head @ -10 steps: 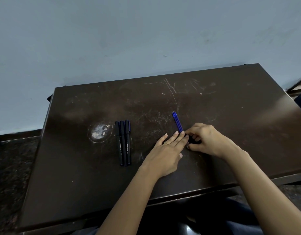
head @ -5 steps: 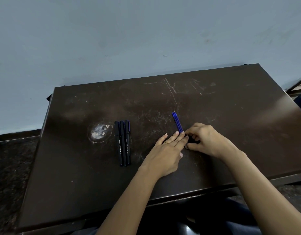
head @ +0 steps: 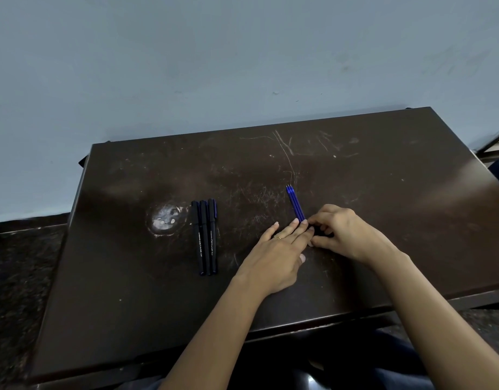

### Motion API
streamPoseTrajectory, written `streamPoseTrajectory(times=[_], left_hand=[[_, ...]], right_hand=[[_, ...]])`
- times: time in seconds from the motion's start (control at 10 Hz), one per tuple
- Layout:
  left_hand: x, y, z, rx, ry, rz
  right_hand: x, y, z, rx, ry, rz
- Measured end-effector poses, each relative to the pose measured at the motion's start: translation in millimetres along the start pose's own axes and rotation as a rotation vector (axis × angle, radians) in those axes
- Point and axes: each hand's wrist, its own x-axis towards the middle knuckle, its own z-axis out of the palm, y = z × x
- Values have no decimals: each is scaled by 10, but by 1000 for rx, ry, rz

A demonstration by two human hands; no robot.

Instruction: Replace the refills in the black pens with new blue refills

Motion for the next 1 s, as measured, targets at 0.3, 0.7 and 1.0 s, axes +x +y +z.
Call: streamPoseTrajectory(times=[0.3,0.7,1.0], left_hand=[[-13,4,-17,38,16,0],[-26,-51,-74,40,71,-3],[-64,-84,-281,55,205,-129]], right_hand=[[9,-12,-18,-6,-18,15],[38,-33,-131,-25,-14,46],[51,-258,-74,-85,182,56]])
